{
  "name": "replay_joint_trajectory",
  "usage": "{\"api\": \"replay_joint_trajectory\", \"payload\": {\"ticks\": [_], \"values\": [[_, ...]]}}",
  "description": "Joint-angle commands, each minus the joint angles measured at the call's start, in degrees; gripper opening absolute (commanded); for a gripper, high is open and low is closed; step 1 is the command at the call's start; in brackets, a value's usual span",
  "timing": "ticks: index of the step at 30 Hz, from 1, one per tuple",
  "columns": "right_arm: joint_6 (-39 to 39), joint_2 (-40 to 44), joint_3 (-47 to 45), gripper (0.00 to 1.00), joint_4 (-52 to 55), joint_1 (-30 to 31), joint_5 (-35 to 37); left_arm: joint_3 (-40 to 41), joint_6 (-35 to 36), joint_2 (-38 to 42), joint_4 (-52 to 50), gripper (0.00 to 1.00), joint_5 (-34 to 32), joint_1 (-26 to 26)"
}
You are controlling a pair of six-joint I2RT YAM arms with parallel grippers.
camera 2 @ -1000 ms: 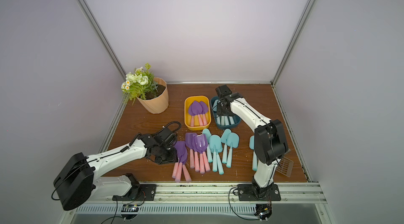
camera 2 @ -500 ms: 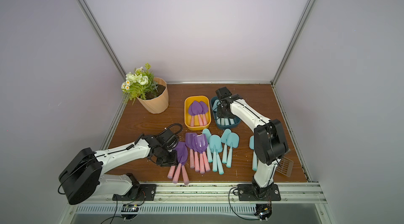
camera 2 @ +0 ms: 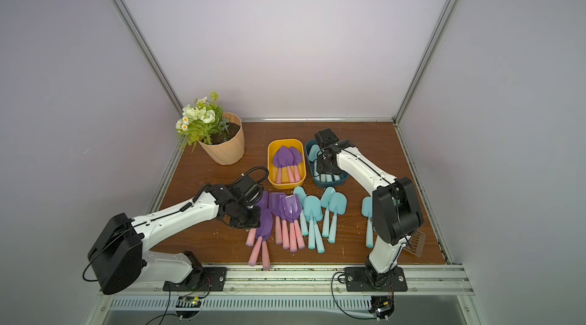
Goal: Sort the small shovels by color and place them into the storage box
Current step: Pick up the shovel from the center of the board, then place the shovel in the storage box.
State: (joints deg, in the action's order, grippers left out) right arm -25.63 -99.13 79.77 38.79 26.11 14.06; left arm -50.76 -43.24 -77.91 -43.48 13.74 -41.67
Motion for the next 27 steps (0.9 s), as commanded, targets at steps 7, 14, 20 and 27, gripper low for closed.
{"api": "replay_joint_trajectory", "payload": {"ticks": [7,14,20,27], "values": [[-0.85,5.47,-1.16,0.46,-0.21,-0.27,0.78,-27.05,8.37,-15.22,-3.46,0.03,-5.61,5.68],[-0.48,7.52,-2.79,0.46,-0.24,-0.36,1.41,-51.03,9.18,-38.15,-2.27,0.01,-3.48,6.25],[-0.18,10.62,-5.75,0.46,-0.39,-0.44,2.26,-53.21,6.72,-45.02,-1.19,0.01,-4.01,6.54],[-0.03,13.45,-8.92,0.47,-0.21,-0.51,1.53,-46.8,2.87,-42.55,4.61,0.11,-6.26,7.74]]}}
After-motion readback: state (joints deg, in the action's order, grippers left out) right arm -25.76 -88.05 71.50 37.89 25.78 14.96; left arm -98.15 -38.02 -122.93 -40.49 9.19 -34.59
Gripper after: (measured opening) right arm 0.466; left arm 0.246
